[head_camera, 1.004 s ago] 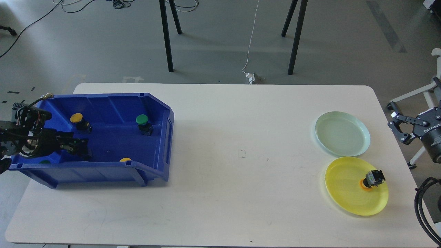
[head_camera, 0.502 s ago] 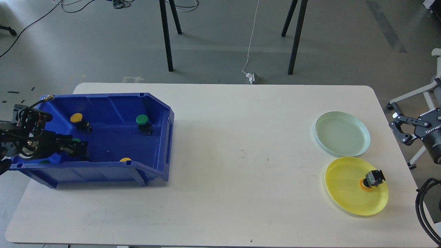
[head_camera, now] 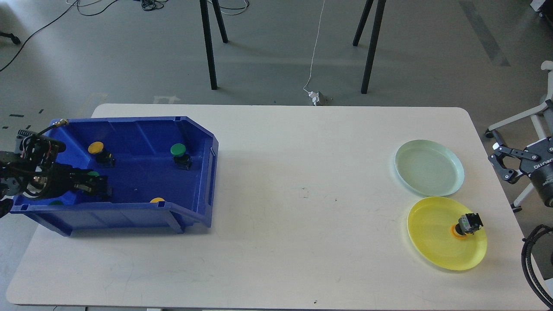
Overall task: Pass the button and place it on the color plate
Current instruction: 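Lift the green button and extend the left gripper toward the right gripper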
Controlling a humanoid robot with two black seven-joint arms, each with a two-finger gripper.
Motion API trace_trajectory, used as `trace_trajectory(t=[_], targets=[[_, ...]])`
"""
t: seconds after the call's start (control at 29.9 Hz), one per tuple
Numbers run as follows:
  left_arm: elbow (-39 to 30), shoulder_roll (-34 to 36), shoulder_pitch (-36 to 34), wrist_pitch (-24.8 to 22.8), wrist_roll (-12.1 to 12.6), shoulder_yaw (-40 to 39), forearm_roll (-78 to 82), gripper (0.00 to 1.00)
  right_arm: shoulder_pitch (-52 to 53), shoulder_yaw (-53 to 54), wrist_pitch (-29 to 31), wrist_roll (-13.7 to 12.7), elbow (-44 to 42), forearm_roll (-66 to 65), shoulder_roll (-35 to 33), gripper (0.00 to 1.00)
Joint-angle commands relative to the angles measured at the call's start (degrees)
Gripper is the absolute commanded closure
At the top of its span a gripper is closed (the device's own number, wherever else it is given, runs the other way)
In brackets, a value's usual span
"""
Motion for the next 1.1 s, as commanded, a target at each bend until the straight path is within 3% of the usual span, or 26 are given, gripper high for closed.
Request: trace_trajectory(t=[0.0,0.2,0.37,0.5,0.57,0.74,0.97,1.07], targets=[[-3.32,2.15,-2.55,-0.26,0.00,-0.69,-0.26,0.99,-0.16,0.00,-0.01,0.00,0.00,-0.01,0.00,0.02],[-23.69,15.32,-10.37,-1.14,0.00,-4.63,-0.69,0.99,-0.16,0.00,-0.01,0.00,0.00,-0.01,0.09,0.02],[-43.72,27.27,-11.35,-4.92,0.00,-16.74,-2.44,0.98,-0.16,-0.18,0.25,0.00,0.00,-0.10,0.26,0.02],[-55.70,28.79,-11.17,-5.01,0.00,-21.86,-14.11,0.98,-0.16,-1.76,1.22,-0.09,0.18,-1.85,0.35,0.02],[-58.78,26.95,-11.18,-4.83,0.00,-23.79,-20.09,0.98,0.10,-3.42,2.62,-0.09,0.44,-4.13,0.26,0.02],[-58.97,11.59,-10.74,-2.29,0.00,-26.00,-33.62,0.97,1.07,-8.44,8.94,0.00,0.88,-17.91,1.14,0.02],[-52.30,-5.73,-7.93,2.28,0.00,-26.18,-38.05,0.97,3.79,-10.28,17.91,0.26,4.40,-21.63,6.68,0.02],[-48.61,-10.57,-5.73,3.25,0.00,-26.18,-37.87,0.97,7.65,-13.88,18.80,1.93,3.87,-21.55,6.77,0.02]])
